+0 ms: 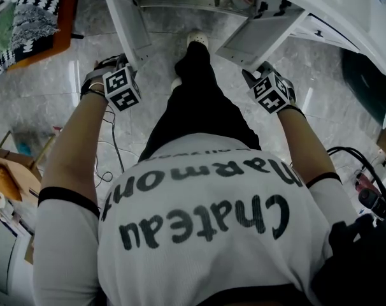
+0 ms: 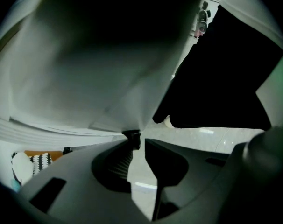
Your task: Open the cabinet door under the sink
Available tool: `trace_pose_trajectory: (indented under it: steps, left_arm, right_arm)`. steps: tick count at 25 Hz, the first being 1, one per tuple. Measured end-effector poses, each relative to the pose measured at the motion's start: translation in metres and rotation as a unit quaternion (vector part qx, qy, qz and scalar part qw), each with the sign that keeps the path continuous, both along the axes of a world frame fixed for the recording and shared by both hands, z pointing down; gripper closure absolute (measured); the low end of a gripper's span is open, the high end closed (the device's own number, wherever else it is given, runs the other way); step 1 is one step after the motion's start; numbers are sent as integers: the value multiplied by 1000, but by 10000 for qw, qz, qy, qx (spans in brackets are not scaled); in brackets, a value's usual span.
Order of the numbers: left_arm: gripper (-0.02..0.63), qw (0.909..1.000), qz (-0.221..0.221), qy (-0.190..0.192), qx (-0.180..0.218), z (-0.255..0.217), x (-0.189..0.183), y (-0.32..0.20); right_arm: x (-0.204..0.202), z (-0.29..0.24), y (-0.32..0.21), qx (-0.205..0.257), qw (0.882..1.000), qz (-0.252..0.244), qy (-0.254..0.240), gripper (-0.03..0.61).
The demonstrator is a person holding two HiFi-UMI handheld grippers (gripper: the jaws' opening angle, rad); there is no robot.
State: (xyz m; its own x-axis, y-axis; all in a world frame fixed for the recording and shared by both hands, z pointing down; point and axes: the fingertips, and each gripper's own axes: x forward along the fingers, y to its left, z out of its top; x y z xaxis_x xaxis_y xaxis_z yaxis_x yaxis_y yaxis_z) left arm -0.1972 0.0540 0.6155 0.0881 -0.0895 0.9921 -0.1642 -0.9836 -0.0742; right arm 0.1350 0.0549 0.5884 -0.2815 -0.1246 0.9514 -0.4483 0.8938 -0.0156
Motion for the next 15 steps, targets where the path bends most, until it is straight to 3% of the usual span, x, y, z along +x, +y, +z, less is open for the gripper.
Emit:
trace_pose_trajectory:
  steps: [15]
  left_arm:
    - [552,9997,42,-153,205,-1,-12,-1]
  right_arm:
    - [32,3,13,-97,9996,-54,242,522]
